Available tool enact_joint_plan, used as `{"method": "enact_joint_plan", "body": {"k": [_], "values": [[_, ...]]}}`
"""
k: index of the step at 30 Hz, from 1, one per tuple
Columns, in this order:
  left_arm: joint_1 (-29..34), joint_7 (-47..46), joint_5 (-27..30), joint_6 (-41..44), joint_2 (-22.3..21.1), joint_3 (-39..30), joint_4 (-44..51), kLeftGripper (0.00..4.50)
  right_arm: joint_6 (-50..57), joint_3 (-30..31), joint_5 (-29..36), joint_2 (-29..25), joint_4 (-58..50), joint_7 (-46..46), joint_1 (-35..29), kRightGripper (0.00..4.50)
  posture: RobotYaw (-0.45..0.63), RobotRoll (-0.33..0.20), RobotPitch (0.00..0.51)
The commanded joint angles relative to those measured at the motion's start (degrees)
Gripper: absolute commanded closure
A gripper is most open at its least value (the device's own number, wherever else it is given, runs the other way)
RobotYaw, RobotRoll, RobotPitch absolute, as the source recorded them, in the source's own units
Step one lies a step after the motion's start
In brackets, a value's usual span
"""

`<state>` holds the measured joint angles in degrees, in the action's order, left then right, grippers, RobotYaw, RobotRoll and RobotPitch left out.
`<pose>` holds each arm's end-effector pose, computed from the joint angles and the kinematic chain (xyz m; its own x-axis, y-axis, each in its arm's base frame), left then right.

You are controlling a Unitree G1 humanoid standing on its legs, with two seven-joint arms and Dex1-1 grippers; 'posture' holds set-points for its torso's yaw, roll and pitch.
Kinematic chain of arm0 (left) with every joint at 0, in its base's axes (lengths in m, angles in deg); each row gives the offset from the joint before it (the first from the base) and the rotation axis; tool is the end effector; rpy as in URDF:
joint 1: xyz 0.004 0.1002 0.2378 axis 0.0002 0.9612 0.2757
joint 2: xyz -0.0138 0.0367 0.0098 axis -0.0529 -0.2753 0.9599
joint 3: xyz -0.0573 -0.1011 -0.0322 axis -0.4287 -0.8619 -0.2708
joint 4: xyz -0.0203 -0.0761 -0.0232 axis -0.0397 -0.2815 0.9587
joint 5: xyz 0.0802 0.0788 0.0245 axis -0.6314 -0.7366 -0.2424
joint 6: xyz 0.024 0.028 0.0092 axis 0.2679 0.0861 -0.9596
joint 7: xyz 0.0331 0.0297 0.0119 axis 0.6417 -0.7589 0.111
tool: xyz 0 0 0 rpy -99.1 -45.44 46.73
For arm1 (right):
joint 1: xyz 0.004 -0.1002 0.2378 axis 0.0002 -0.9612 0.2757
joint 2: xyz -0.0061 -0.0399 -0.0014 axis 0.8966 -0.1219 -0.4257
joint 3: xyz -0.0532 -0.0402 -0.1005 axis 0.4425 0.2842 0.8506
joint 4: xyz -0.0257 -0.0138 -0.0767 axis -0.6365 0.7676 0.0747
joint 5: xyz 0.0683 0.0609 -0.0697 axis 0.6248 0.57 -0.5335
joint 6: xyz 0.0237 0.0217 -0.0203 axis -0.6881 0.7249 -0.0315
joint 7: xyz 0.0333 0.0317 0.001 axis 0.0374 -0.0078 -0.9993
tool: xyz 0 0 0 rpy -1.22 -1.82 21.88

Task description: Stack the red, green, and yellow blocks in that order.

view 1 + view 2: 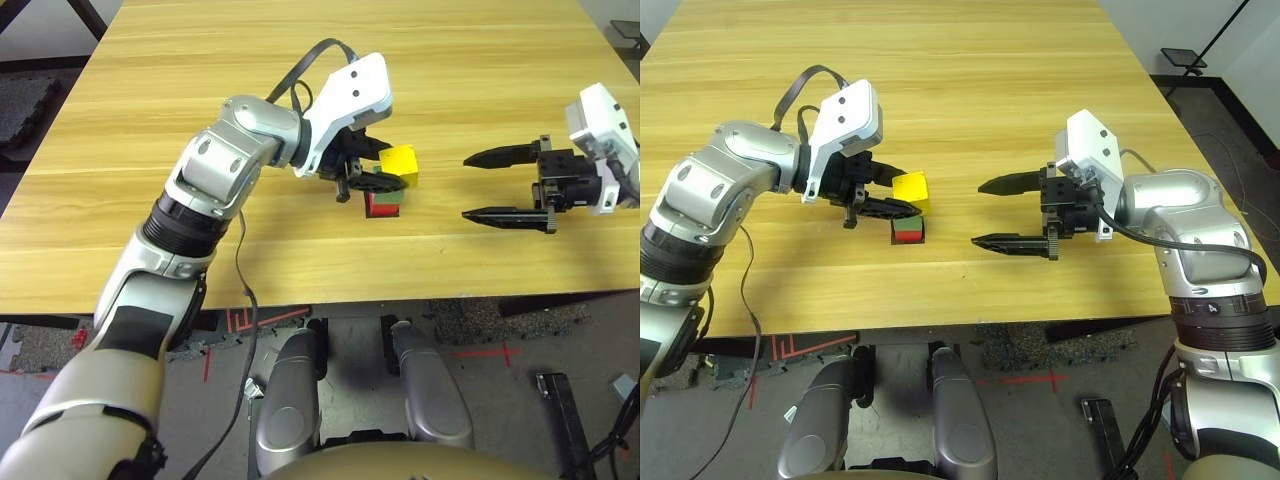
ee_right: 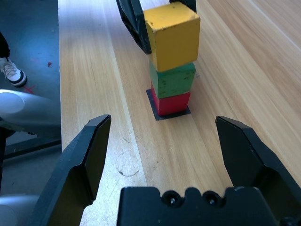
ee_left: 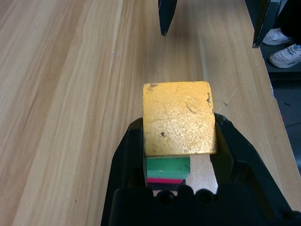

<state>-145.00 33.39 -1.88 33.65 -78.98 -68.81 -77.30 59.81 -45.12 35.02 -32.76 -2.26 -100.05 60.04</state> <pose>0.3300 0.1250 0.2634 0.2356 -0.8728 -0.4274 0.9489 0.1116 0.2951 0.2879 -0.2748 0.2397 0.2695 0.9052 -0.3287 -0.9504 0.1950 -0.2424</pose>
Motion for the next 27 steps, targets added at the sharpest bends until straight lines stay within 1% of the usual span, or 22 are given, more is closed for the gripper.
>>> {"method": "enact_joint_plan", "body": {"k": [1,9,27], "values": [[-0.9,1.1,-1.3,-1.7,0.4,1.1,-1.0,2.56,0.3,-0.4,0.8,0.2,-1.6,0.2,-0.9,0.00,0.23,0.091,0.253],[-1.5,2.4,-2.4,-3.0,0.6,0.7,-2.8,2.56,0.4,-0.3,1.1,0.3,-1.9,0.7,-1.3,0.00,0.23,0.090,0.258],[-0.5,4.1,-3.0,-2.2,0.3,0.9,-1.9,2.56,0.0,0.3,0.6,1.7,-1.2,0.9,-0.7,0.00,0.24,0.091,0.264]]}}
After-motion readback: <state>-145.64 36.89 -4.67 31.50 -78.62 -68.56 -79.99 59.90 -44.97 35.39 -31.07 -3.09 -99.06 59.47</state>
